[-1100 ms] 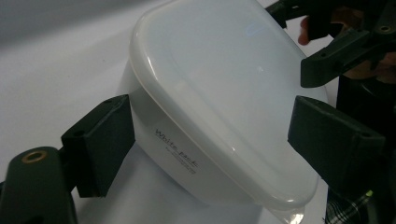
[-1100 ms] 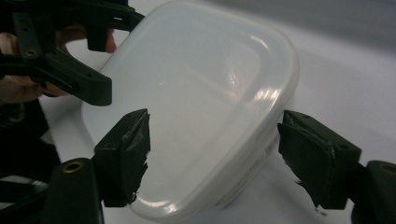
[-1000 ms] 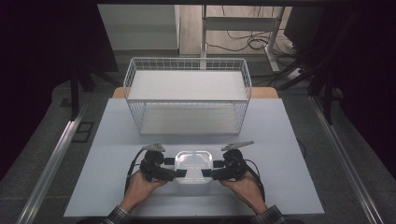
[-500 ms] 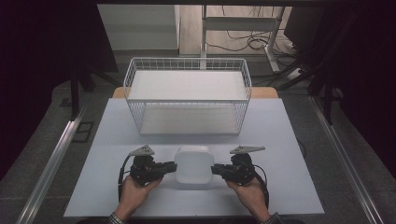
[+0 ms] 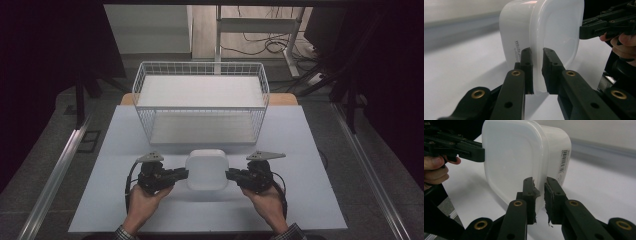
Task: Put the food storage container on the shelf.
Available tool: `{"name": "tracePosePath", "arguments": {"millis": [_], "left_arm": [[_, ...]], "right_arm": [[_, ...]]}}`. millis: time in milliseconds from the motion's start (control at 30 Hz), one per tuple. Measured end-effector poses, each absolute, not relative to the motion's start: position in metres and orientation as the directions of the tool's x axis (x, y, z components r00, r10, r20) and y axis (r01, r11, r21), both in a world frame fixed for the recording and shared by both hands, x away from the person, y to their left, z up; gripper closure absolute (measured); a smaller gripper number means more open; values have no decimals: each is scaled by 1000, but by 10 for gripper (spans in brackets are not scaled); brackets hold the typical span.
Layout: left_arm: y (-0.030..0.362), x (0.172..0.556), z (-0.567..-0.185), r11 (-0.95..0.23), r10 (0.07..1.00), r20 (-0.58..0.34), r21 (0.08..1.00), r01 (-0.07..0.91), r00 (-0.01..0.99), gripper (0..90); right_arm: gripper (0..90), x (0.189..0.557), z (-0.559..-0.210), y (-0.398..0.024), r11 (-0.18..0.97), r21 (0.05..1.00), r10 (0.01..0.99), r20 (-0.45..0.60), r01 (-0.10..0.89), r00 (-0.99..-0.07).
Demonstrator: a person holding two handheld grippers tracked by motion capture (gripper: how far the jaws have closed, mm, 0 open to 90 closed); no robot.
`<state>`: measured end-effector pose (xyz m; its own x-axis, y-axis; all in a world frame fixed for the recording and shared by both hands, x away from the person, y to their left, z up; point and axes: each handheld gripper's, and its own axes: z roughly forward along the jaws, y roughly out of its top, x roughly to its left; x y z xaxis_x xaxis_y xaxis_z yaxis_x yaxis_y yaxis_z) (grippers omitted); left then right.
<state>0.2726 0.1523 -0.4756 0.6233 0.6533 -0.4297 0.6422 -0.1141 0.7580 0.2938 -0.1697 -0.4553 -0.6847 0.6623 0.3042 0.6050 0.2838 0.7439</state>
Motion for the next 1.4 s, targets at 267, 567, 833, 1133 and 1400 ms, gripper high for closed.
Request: {"name": "tracePosePath", "arguments": {"millis": [267,567,833,1133,1400], "left_arm": [[155,283,-444,-119,669,-384,790,602,636,802],[158,297,-416,-112,679,-357,813,572,641,802],[165,308,-389,-91,686,-347,831,549,639,802],[170,327,-352,-84,698,-320,852,517,641,802],[171,353,-321,-80,706,-304,863,499,640,801]], "right_arm": [[788,308,-430,-166,276,782,649,276,558,-709],[787,322,-404,-163,264,808,649,255,526,-717],[786,335,-376,-156,250,832,643,239,495,-728],[785,355,-340,-149,237,859,645,210,454,-734],[782,379,-310,-145,216,879,661,189,426,-726]]}}
